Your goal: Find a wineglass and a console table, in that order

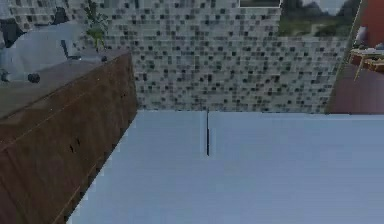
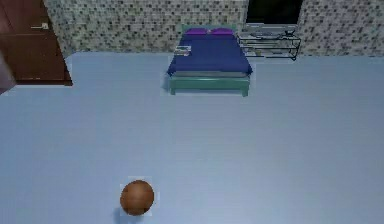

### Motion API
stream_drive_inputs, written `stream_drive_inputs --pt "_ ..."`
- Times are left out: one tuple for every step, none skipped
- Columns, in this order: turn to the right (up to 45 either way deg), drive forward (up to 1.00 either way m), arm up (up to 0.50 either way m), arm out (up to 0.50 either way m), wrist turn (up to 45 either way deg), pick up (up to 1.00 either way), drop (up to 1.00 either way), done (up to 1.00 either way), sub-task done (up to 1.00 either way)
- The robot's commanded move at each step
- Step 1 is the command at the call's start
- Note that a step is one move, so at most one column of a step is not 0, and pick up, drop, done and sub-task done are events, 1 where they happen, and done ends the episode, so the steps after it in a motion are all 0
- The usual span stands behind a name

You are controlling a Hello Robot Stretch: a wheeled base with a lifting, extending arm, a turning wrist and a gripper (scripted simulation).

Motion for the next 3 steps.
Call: stream_drive_inputs --pt "0.0 0.7 0.0 0.0 0.0 0.0 0.0 0.0 0.0" --pt "33.0 0.0 0.0 0.0 0.0 0.0 0.0 0.0 0.0" --pt "0.0 0.05 0.0 0.0 0.0 0.0 0.0 0.0 0.0"
